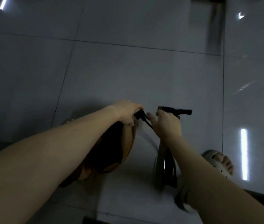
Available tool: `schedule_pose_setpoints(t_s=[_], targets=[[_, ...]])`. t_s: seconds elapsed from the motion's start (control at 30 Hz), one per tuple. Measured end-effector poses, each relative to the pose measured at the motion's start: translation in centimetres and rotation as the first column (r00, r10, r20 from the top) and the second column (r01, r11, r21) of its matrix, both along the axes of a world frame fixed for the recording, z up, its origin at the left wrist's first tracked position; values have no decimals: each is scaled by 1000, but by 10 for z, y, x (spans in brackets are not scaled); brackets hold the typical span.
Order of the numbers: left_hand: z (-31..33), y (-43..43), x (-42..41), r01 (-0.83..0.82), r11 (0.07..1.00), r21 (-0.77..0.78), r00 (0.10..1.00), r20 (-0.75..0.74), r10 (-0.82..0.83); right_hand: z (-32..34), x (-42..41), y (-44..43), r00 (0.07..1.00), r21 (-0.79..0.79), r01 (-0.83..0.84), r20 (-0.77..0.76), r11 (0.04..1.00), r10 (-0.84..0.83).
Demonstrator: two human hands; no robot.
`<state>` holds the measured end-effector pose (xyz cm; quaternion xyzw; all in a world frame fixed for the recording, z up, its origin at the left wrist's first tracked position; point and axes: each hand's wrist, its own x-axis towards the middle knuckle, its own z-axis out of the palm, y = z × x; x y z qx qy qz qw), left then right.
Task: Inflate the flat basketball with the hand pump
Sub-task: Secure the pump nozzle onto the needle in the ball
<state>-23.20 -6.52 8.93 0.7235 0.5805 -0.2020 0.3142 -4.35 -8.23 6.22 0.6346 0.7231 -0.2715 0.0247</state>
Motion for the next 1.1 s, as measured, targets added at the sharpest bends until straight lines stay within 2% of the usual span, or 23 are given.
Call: schedule_pose_setpoints(t_s=[0.07,0.1,0.17,0.23,0.27,0.33,0.47,0.57,0.77,0.9,1.0,1.07,1.1], targets=[[3,4,-4,-10,1000,10,1000,-13,10,-2,24,10,968,12,253,-10,967,-252],[5,7,-5,-9,1000,13,1000,-26,9,-9,37,12,946,-20,324,18,946,-324],[8,12,-7,1,1000,13,998,-58,-1,-26,56,12,928,-199,370,44,907,-369],[10,17,-9,22,1000,19,997,-77,-21,-41,59,7,902,-415,381,-31,827,-431],[10,19,-9,32,999,23,996,-88,-30,-48,58,2,884,-471,386,-56,793,-463],[12,25,-8,48,998,29,993,-113,-44,-56,53,-9,857,-474,429,-56,769,-512],[20,40,-11,101,992,70,979,-184,-87,-63,50,-24,742,-458,584,-33,670,-669],[19,44,-15,124,988,90,964,-247,-98,-69,48,-23,690,-505,612,-34,609,-723],[10,35,-21,62,983,171,973,-230,-21,-40,52,-10,654,-392,641,-171,660,-737],[18,23,-28,-18,965,260,981,-184,68,7,63,3,716,-191,644,-190,741,-672],[38,16,-34,-111,961,253,977,-150,152,42,63,4,742,-147,625,-195,767,-642],[60,16,-30,-233,944,232,965,-63,254,63,58,-1,745,-150,607,-236,781,-624],[75,16,-25,-334,921,201,942,35,334,72,55,-6,752,-149,590,-257,794,-607]])
